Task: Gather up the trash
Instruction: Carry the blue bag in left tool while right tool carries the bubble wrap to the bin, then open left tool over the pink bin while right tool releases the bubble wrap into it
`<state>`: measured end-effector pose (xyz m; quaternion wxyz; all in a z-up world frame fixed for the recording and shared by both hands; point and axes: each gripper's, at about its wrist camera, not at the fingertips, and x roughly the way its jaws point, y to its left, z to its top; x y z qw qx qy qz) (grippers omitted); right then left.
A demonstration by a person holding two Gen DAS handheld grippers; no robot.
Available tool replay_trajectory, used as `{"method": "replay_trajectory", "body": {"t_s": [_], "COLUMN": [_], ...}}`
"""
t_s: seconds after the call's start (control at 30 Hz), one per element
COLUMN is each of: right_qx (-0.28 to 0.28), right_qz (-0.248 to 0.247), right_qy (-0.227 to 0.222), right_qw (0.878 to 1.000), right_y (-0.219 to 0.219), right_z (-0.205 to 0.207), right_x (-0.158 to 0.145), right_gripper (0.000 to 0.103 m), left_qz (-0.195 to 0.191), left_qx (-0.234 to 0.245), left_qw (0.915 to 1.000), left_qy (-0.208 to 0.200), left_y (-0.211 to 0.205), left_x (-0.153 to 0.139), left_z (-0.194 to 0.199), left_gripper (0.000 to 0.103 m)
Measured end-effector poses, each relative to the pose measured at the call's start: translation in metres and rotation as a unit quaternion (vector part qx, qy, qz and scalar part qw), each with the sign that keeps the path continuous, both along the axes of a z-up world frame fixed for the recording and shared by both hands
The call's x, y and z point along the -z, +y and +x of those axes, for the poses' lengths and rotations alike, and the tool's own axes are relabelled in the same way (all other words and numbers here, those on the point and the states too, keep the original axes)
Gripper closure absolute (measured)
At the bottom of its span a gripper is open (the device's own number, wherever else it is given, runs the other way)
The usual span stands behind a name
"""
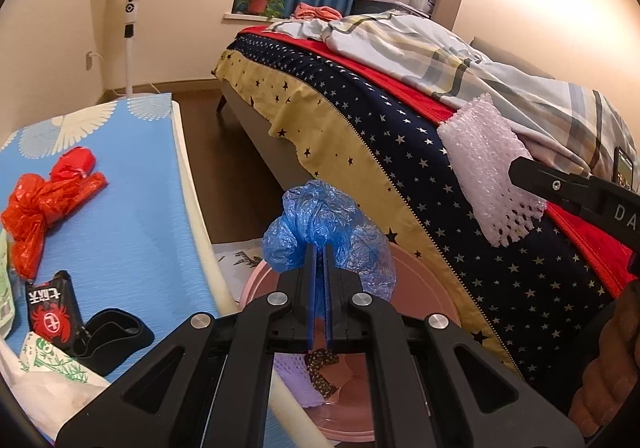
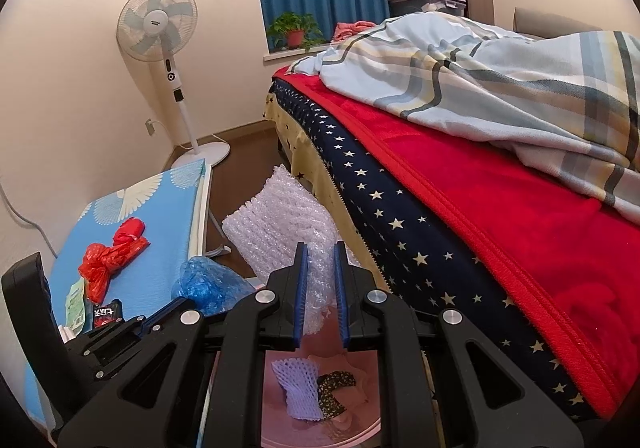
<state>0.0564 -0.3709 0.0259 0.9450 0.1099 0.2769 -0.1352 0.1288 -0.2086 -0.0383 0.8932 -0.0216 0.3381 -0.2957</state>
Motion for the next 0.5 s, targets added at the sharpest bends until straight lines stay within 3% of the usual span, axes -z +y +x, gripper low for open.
{"method": "replay_trajectory", "body": {"t_s": [0.07, 0.13, 0.2, 0.5], "right_qx": [0.002, 0.012, 0.018, 0.016], "right_qz": [0.001, 0.003, 0.008, 0.011], "right_qy": [0.002, 0.006, 0.005, -0.002], "right_qw": [1.0, 1.0, 1.0, 1.0], "right_y": [-0.0009, -0.0032, -0.006, -0.0054], "right_z": [0.0002, 0.0007, -0.0004, -0.0039], "right_x": [0.0006, 0.0019, 0.0022, 0.0002], "right_gripper": [0.085, 0.067, 0.061, 0.061], "left_qz": [0.002, 0.006, 0.008, 0.011], "left_qx": [0.004, 0.008, 0.006, -0.002], "left_qw": [1.0, 0.9999, 0.9999, 0.9999], "left_qy": [0.002, 0.004, 0.003, 0.001], "left_y": [-0.0029, -0.0052, -0.0055, 0.0033], "left_x": [0.0012, 0.0027, 0.0034, 0.0019], "left_z": [0.0003, 0.0001, -0.0007, -0.0021], "left_gripper": [0.1, 0.093, 0.074, 0.072]}}
